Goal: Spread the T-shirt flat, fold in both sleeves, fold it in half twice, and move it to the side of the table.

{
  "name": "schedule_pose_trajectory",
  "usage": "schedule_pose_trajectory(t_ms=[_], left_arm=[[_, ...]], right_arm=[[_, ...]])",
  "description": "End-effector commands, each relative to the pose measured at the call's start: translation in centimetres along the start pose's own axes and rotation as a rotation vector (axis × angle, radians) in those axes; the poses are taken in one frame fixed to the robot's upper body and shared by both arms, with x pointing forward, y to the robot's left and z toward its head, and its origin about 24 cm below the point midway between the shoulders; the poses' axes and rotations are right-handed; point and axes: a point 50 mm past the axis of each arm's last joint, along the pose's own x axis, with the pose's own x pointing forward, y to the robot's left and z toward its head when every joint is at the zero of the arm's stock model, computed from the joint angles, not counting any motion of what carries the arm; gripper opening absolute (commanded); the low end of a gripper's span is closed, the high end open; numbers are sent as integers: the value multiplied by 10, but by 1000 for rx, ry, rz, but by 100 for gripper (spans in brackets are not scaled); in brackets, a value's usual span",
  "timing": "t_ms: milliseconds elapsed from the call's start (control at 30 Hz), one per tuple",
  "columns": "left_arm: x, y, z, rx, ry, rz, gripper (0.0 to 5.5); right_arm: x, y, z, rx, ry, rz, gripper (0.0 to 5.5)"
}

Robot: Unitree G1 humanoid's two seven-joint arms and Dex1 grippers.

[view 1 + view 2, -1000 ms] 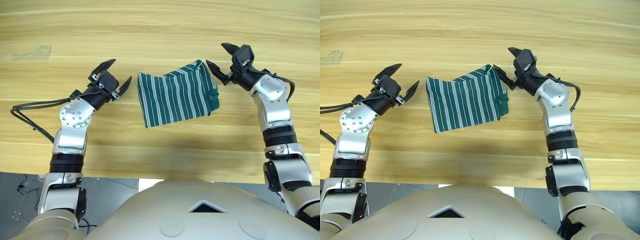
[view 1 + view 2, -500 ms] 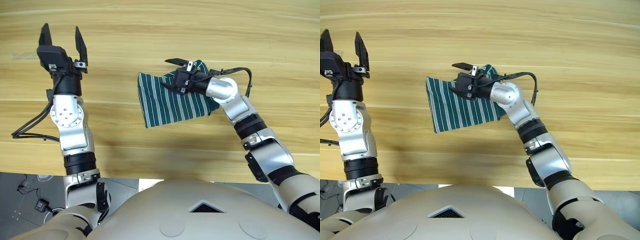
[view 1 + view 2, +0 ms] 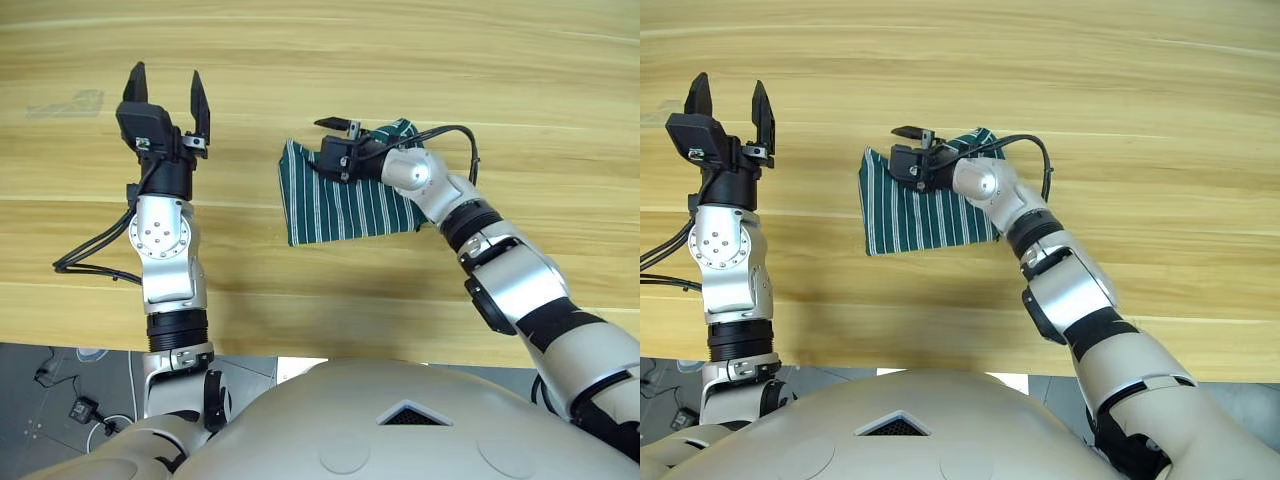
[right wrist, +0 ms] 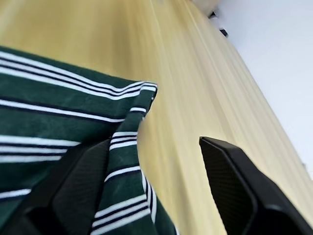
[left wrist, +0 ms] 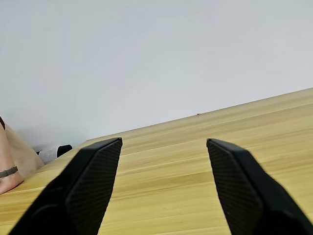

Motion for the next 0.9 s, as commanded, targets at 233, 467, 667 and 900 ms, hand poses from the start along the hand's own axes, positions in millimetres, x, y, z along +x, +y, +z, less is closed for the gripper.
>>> schedule_pose_trajectory(t_ms=[233, 467, 667, 900], left_arm=[[-2, 0, 4, 36, -7, 2, 321], [-6, -1, 11, 47, -23, 10, 321], [-13, -9, 8, 22, -5, 17, 321], [-21, -30, -4, -34, 44, -5, 321]], right_arm=[[-122, -19, -119, 130, 406, -260, 331], [-239, -17, -164, 266, 596, -587, 331], [-284, -3, -179, 366, 735, -902, 331], [-289, -17, -178, 312, 786, -1120, 331]])
